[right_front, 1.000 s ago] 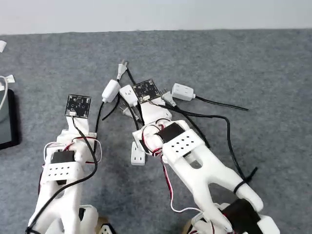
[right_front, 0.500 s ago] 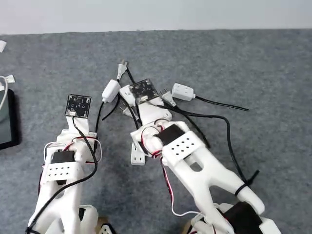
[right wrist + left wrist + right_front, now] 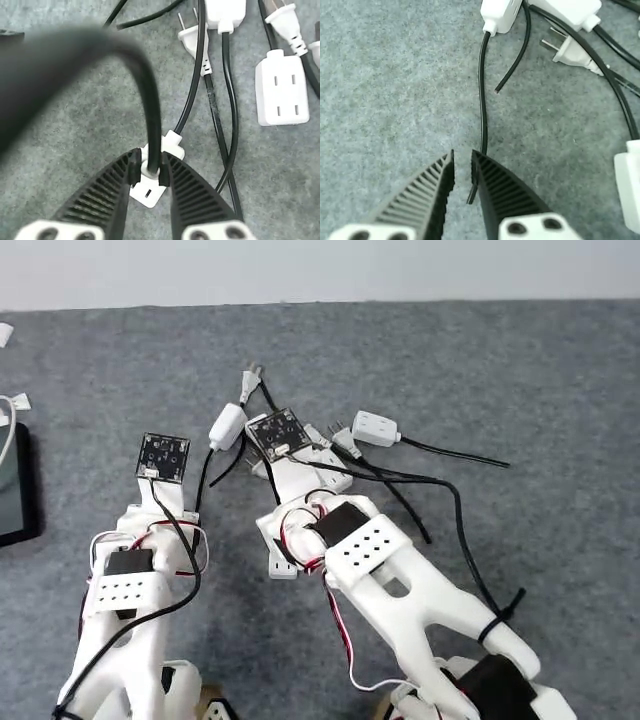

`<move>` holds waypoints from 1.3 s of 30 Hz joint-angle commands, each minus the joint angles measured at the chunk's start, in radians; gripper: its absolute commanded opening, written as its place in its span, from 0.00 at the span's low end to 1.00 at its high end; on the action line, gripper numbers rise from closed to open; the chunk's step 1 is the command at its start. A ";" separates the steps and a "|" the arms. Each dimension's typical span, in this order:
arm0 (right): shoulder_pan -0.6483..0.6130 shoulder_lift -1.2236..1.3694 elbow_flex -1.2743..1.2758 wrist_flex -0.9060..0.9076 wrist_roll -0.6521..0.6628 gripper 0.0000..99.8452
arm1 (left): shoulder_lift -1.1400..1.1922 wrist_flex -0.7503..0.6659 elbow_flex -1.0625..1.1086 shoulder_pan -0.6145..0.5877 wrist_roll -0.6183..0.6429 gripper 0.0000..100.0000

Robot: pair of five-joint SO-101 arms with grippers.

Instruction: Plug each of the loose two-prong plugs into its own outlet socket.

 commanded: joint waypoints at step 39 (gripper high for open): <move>0.045 -0.044 0.075 -0.090 0.048 0.01 | -0.023 -0.020 -0.012 -0.008 -0.015 0.06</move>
